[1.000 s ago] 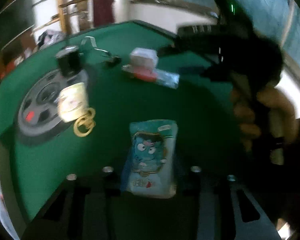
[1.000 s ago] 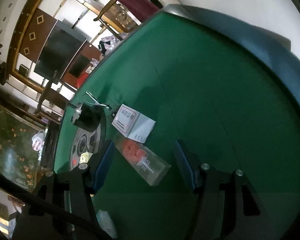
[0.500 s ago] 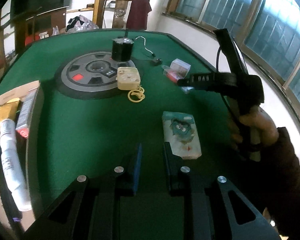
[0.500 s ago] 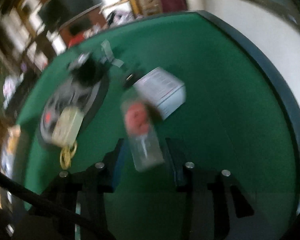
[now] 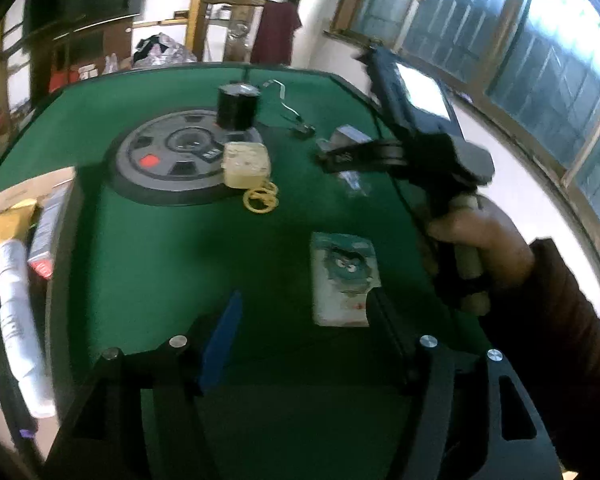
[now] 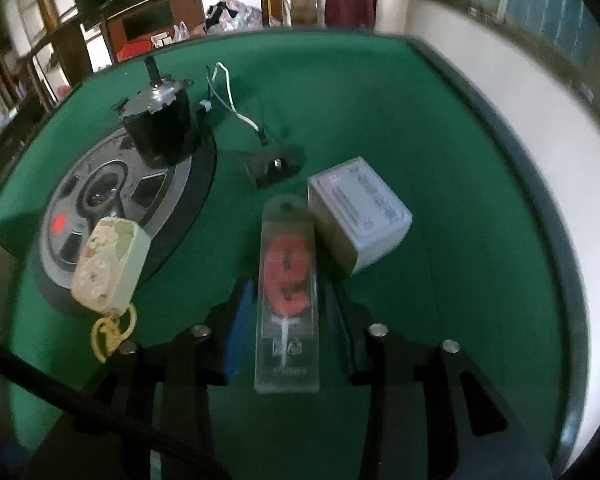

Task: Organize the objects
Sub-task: 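Grasp the blue cartoon package with the left gripper while the right grasps the clear red-printed blister pack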

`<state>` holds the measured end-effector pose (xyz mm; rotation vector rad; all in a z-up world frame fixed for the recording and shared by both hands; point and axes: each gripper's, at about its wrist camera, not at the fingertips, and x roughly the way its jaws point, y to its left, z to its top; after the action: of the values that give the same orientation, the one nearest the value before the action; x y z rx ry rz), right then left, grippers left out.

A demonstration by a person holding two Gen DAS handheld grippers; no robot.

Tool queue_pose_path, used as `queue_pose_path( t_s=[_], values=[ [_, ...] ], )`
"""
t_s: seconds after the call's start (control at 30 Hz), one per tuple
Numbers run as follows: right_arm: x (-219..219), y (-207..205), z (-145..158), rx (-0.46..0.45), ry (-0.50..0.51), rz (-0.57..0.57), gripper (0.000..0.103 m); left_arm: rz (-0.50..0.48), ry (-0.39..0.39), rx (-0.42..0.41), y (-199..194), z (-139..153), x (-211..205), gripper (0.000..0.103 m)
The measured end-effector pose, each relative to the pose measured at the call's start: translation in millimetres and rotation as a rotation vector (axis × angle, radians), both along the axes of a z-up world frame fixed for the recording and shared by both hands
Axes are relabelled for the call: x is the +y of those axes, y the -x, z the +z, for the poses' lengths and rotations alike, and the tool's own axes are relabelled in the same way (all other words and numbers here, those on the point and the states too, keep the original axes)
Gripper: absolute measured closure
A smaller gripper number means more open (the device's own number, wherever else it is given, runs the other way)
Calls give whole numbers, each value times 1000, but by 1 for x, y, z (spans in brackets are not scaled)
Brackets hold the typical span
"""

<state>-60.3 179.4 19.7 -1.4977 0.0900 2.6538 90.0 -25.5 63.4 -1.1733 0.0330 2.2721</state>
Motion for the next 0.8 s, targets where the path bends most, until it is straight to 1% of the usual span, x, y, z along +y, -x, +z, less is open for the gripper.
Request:
queue_pose_path(
  t_s=[0.03, 0.07, 0.2, 0.27, 0.33, 0.37, 0.4, 0.43, 0.47, 0.5, 0.53, 0.6, 0.63, 0.73, 0.77, 0.8],
  values=[
    [-2, -1, 1, -5, -15, 10, 78, -9, 17, -2, 0, -3, 7, 44],
    [-2, -2, 1, -12, -9, 15, 78, -15, 31, -3, -1, -5, 12, 44],
    [11, -21, 3, -36, 41, 21, 78, -42, 82, -12, 2, -16, 40, 44],
    [21, -38, 4, -44, 74, 22, 78, -57, 123, 5, 5, -21, 55, 41],
    [27, -50, 3, -49, 92, 24, 78, -63, 207, 44, 9, -28, 75, 40],
    [31, -58, 3, -51, 104, 26, 78, -69, 240, 55, 10, -31, 83, 40],
    [35, -66, 3, -52, 119, 28, 78, -82, 290, 59, 11, -38, 93, 38],
    [35, -72, 4, -51, 128, 28, 78, -79, 281, 81, 12, -40, 96, 37],
    [38, -80, 5, -47, 141, 30, 78, -76, 286, 81, 13, -42, 99, 36],
    [39, -87, 6, -44, 148, 31, 78, -68, 270, 74, 14, -43, 99, 37],
    [41, -94, 8, -36, 158, 35, 78, -72, 250, 49, 17, -44, 98, 46],
    [40, -99, 11, -21, 171, 37, 78, -82, 238, 56, 15, -42, 95, 63],
    [40, -103, 13, -12, 182, 37, 78, -85, 216, 41, 16, -42, 91, 65],
    [36, -107, 20, 12, 223, 38, 78, -76, 131, -4, 18, -38, 77, 68],
    [36, -109, 22, 19, 231, 37, 78, -70, 101, -7, 17, -37, 70, 68],
    [35, -111, 24, 28, 243, 39, 78, -62, 93, -3, 16, -34, 66, 68]
  ],
)
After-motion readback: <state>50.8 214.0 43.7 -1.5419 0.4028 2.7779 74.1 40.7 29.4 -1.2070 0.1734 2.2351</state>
